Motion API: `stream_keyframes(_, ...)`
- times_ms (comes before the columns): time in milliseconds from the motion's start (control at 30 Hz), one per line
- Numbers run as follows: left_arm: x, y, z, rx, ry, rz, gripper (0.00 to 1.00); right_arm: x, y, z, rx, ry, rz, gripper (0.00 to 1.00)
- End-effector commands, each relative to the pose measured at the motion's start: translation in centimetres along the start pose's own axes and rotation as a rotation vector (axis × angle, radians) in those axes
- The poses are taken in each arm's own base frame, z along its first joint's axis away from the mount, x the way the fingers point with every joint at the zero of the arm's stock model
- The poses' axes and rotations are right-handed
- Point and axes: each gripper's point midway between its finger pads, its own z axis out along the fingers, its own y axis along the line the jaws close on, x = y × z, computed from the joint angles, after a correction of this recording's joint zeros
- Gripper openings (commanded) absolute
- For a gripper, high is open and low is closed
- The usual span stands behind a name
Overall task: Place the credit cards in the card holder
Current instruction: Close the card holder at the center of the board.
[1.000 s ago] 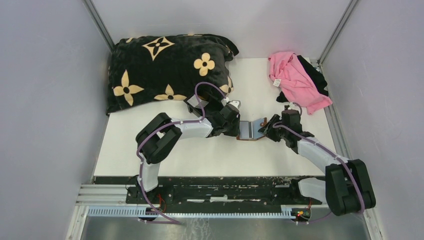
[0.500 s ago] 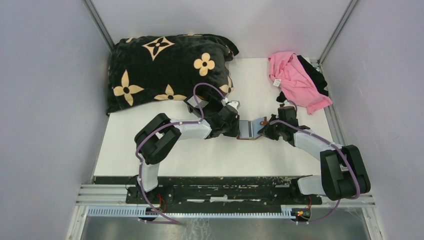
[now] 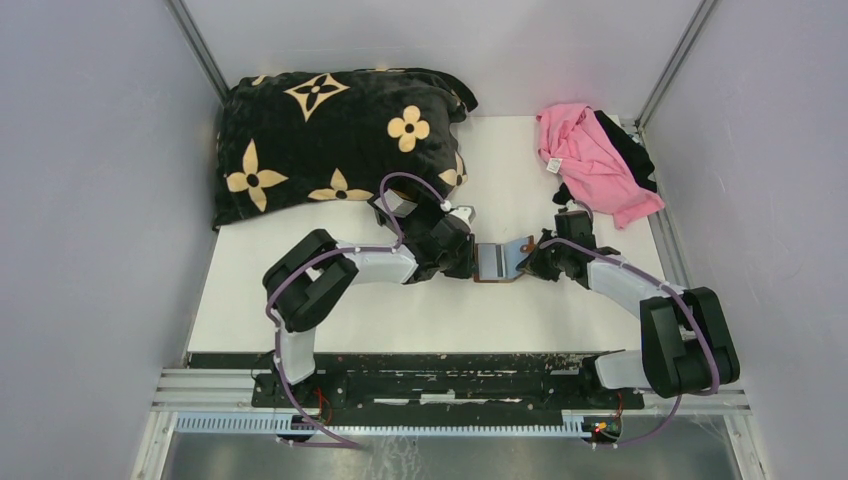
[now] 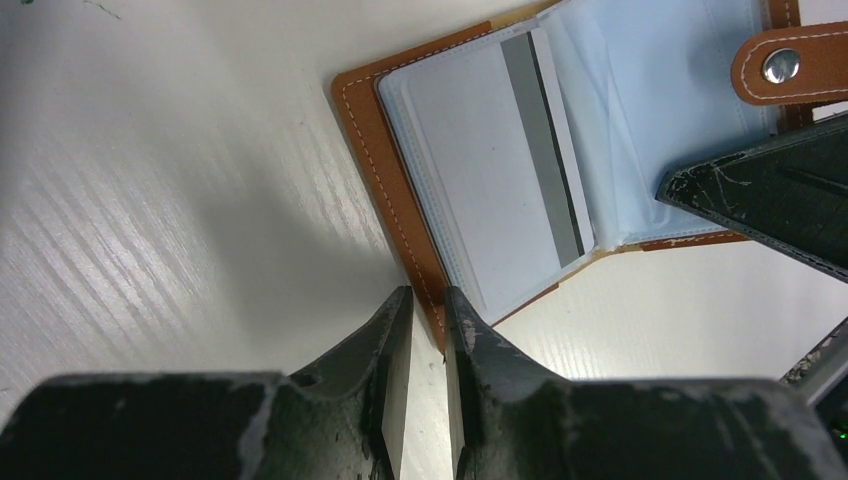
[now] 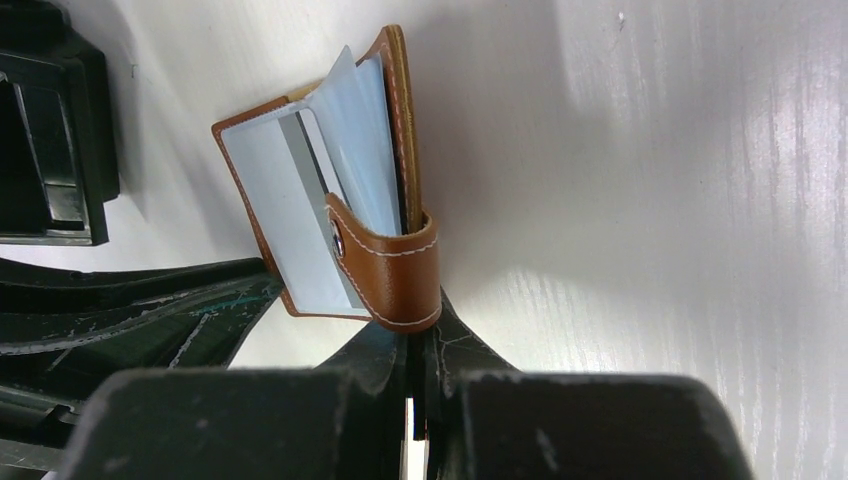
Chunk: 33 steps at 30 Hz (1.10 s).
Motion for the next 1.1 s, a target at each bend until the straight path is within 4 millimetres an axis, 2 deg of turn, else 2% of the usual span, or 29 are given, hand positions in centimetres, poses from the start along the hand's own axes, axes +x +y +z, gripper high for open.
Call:
stream_keyframes(0,5.9,3.1,-0.5,-0.099,0.18,-0.033,0.27,-0.7,0.5,-0.1,0.0,-0.007,-0.032,0.01)
stream_keyframes(433,3.0,-0.3,-0.9,0.048,0.073,-0.066,0.27,0.0,-0.3,0.3,0.03,0.03,-0.038,0.01)
stream_keyframes(800,0.1,-2.2,-2.0,0.122,-0.037,-0.076,0.27,0.9,-0.8,0.6,0.04,0.062,-0.036,0.01)
stream_keyframes(1067,-1.3,-3.4,-1.7,0.157,-0.071,-0.08,0.27,1.5,-1.0,0.6,0.041,0.085,-0.034,0.01)
